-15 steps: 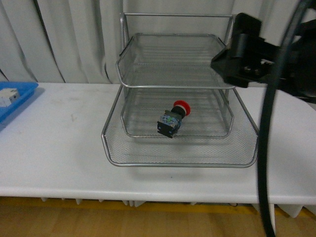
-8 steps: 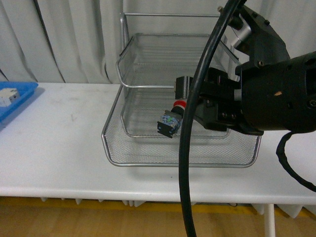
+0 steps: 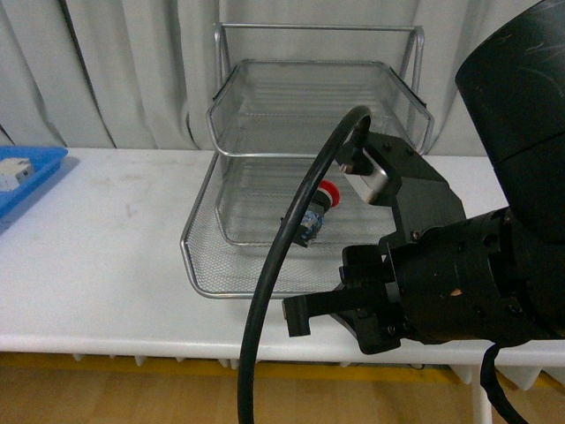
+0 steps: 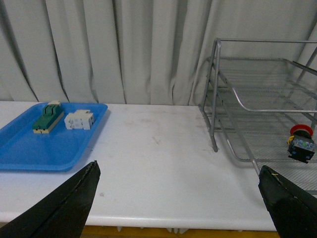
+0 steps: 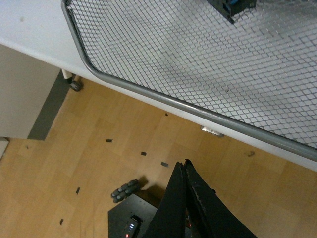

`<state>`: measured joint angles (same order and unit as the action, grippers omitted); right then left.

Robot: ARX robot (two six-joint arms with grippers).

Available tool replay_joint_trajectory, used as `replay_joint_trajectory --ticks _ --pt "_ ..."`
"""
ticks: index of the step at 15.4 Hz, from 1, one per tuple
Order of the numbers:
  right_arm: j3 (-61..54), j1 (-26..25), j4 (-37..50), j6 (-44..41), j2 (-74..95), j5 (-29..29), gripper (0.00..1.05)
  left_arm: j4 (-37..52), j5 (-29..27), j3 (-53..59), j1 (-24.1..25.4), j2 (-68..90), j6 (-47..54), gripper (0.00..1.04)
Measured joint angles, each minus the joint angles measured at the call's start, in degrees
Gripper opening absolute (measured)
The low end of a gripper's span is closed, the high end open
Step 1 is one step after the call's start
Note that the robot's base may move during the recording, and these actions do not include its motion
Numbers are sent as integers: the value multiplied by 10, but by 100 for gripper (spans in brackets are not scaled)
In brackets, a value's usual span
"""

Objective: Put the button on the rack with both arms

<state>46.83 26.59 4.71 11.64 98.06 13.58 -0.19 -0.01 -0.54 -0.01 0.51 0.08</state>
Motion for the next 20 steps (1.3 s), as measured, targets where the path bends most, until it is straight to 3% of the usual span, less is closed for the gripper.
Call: replay_joint_trajectory --ticks 14,16,18,20 --pt "139 -6 -62 -63 165 -76 2 0 0 0 0 0 0 98" --pt "169 -19 -66 -83 178 -94 2 0 0 0 0 0 0 98" --pt "269 -61 -75 -117 219 -120 2 0 0 0 0 0 0 98" --pt "292 -83 -36 -123 227 -144 2 0 0 0 0 0 0 98"
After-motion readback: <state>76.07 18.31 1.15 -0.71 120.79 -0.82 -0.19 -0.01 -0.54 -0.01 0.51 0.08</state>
